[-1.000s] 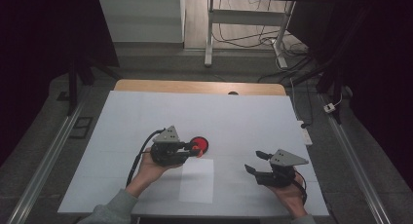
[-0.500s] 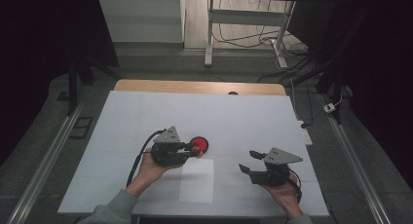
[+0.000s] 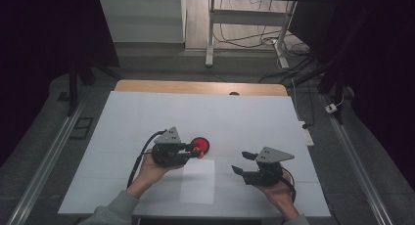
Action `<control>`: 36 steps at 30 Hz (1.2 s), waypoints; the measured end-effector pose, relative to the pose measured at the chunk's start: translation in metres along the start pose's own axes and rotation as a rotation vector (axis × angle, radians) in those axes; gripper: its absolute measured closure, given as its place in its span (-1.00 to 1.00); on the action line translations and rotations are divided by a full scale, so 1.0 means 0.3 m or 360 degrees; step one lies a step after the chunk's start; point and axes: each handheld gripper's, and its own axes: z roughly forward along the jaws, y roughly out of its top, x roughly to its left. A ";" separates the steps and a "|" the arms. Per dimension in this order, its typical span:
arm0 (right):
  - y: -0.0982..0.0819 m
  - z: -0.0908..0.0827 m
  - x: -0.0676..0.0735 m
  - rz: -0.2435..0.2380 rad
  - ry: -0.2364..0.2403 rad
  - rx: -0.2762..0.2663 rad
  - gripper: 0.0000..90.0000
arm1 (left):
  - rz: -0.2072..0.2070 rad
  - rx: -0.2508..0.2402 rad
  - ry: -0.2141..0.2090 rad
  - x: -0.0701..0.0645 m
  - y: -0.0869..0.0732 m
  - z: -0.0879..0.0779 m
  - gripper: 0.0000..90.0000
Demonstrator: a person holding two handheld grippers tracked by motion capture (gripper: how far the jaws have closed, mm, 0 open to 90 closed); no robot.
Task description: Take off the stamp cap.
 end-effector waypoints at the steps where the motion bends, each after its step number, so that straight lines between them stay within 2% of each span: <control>1: 0.002 0.005 0.003 0.0005 0.0010 -0.0001 -0.22 | -0.0001 -0.0001 0.0000 0.000 0.000 0.000 0.59; 4: 0.008 0.017 0.011 0.0045 0.0052 -0.0020 -0.22 | -0.0002 -0.0003 -0.0002 0.001 0.000 -0.001 0.59; 5: 0.011 0.020 0.015 0.0031 0.0050 0.0003 -0.22 | -0.0003 -0.0003 -0.0003 0.001 0.000 0.000 0.59; 13: 0.017 0.039 0.026 0.0020 0.0047 0.0027 -0.22 | 0.0004 0.0004 -0.0003 -0.001 0.000 0.003 0.59; 14: 0.017 0.044 0.027 0.0018 0.0069 0.0021 -0.22 | 0.0004 0.0004 -0.0002 0.000 0.000 0.003 0.59; 36: 0.051 0.099 0.068 -0.0030 0.0122 0.0058 -0.22 | 0.0002 -0.0003 -0.0001 -0.001 0.000 0.001 0.59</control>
